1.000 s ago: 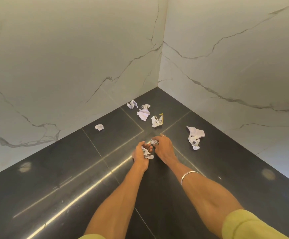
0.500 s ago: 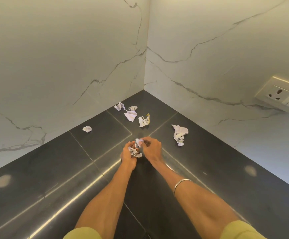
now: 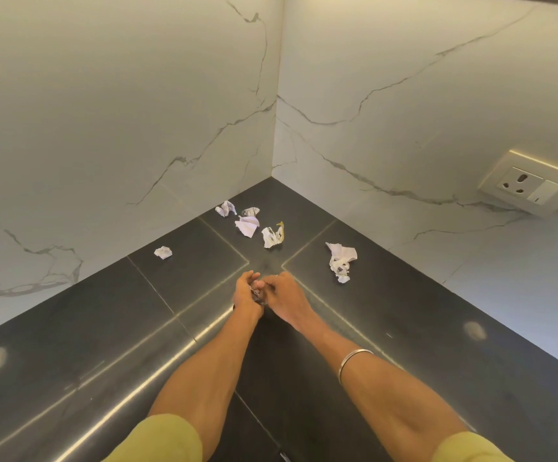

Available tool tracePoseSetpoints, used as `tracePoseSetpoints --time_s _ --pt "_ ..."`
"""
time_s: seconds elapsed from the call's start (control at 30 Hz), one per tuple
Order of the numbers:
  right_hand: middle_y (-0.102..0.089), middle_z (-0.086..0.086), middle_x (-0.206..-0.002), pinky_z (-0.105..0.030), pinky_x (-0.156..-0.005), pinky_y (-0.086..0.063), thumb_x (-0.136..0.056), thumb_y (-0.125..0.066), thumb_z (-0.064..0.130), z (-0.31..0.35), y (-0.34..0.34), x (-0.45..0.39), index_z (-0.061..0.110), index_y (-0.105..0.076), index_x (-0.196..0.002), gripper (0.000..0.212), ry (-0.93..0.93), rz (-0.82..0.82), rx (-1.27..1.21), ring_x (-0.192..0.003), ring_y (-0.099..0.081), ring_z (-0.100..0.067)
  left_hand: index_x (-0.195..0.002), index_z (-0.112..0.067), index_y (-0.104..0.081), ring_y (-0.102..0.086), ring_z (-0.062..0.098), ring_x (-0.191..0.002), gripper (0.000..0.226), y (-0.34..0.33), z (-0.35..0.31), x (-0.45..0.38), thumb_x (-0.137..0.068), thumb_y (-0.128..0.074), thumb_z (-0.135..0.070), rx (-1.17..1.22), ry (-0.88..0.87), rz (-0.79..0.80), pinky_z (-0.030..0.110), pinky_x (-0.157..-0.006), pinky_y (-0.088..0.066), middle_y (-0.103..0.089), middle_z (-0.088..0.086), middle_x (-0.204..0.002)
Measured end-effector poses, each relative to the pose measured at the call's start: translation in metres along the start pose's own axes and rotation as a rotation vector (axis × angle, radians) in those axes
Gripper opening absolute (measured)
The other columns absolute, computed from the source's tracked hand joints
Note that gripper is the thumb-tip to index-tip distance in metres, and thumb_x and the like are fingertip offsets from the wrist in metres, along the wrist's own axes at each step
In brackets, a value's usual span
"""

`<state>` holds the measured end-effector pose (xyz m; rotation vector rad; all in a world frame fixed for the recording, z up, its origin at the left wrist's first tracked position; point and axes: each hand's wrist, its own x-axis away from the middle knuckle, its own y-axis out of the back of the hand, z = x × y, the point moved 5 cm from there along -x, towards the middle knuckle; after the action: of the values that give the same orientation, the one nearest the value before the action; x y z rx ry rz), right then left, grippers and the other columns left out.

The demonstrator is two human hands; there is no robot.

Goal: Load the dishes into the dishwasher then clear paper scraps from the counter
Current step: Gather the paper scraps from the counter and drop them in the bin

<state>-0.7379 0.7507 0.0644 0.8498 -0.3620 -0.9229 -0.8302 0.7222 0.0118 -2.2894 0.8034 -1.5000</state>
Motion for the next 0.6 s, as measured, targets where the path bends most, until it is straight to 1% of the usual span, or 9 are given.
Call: tracePoseSetpoints --time_s 0.1,0.2,0.23,0.27,0.33,0.4,0.5,0.53,0.6 --pt "-0.068 0.012 -0.077 -0.031 -0.070 -0.047 -0.096 -0.038 0.045 -0.014 0.015 0.004 0.029 -0.069 -0.090 0.035 -0.038 -0.067 0.012 -0.079 -0.046 -0.005 -0.066 -0.014 -0.051 -0.041 0.008 -0.025 0.027 -0.015 0.009 -0.003 -0.092 -0.056 -0.020 0.000 0.052 0.051 0.011 -0.035 -0.037 -0.041 -0.004 -0.033" --pt "-0.070 0.014 -0.083 -0.027 -0.070 -0.046 -0.099 -0.038 0.046 -0.018 0.030 0.012 0.032 -0.070 -0.095 0.035 -0.015 -0.129 0.029 -0.080 -0.049 -0.006 -0.065 -0.015 -0.051 -0.043 0.010 -0.029 0.026 -0.031 0.025 -0.009 -0.090 -0.058 -0.023 -0.050 0.094 0.091 0.014 -0.039 -0.042 -0.042 -0.004 -0.035" --pt "-0.069 0.014 -0.085 -0.026 -0.070 -0.045 -0.101 -0.038 0.044 -0.020 0.037 0.015 0.032 -0.069 -0.096 0.034 -0.010 -0.175 0.025 -0.080 -0.049 -0.006 -0.065 -0.015 -0.050 -0.043 0.011 -0.031 0.026 -0.036 0.030 -0.011 -0.088 -0.059 -0.023 -0.048 0.111 0.097 0.016 -0.039 -0.042 -0.042 -0.004 -0.037" --pt "-0.068 0.014 -0.087 -0.024 -0.071 -0.044 -0.102 -0.038 0.041 -0.023 0.045 0.018 0.031 -0.067 -0.098 0.032 -0.023 -0.236 0.013 -0.080 -0.050 -0.005 -0.065 -0.014 -0.049 -0.041 0.011 -0.032 0.025 -0.042 0.035 -0.013 -0.087 -0.059 -0.023 -0.051 0.121 0.103 0.015 -0.038 -0.040 -0.041 -0.003 -0.039" --pt "-0.064 0.011 -0.089 -0.023 -0.072 -0.043 -0.103 -0.038 0.033 -0.036 0.060 0.022 0.029 -0.063 -0.104 0.025 -0.102 -0.365 -0.013 -0.085 -0.051 -0.006 -0.067 -0.013 -0.050 -0.032 0.009 -0.031 0.022 -0.051 0.044 -0.017 -0.084 -0.060 -0.022 -0.091 0.114 0.106 0.015 -0.033 -0.027 -0.036 -0.004 -0.041" --pt "-0.061 0.006 -0.097 -0.023 -0.074 -0.043 -0.100 -0.042 0.021 -0.056 0.073 0.023 0.027 -0.059 -0.110 0.021 -0.201 -0.443 -0.011 -0.092 -0.050 -0.009 -0.069 -0.010 -0.052 -0.028 0.008 -0.030 0.020 -0.060 0.050 -0.019 -0.083 -0.061 -0.022 -0.154 0.087 0.104 0.016 -0.031 -0.022 -0.034 -0.004 -0.041" --pt "-0.055 -0.003 -0.115 -0.029 -0.082 -0.045 -0.087 -0.047 0.001 -0.088 0.090 0.020 0.021 -0.056 -0.119 0.040 -0.318 -0.453 0.108 -0.103 -0.044 -0.018 -0.070 -0.007 -0.053 -0.027 0.009 -0.030 0.023 -0.071 0.056 -0.020 -0.084 -0.058 -0.025 -0.165 0.092 0.131 0.015 -0.031 -0.019 -0.034 -0.003 -0.042" --pt "-0.053 -0.006 -0.120 -0.032 -0.084 -0.046 -0.083 -0.048 -0.002 -0.099 0.095 0.018 0.019 -0.055 -0.123 0.045 -0.360 -0.436 0.174 -0.105 -0.044 -0.023 -0.069 -0.006 -0.054 -0.027 0.009 -0.030 0.025 -0.074 0.057 -0.020 -0.085 -0.056 -0.027 -0.156 0.104 0.147 0.015 -0.031 -0.018 -0.033 -0.003 -0.042" --pt "-0.048 -0.009 -0.129 -0.035 -0.089 -0.048 -0.085 -0.052 0.000 -0.118 0.099 0.015 0.019 -0.050 -0.133 0.051 -0.439 -0.374 0.228 -0.109 -0.046 -0.027 -0.069 -0.006 -0.057 -0.028 0.009 -0.032 0.028 -0.077 0.057 -0.019 -0.084 -0.056 -0.029 -0.137 0.118 0.172 0.016 -0.032 -0.018 -0.033 -0.003 -0.044"
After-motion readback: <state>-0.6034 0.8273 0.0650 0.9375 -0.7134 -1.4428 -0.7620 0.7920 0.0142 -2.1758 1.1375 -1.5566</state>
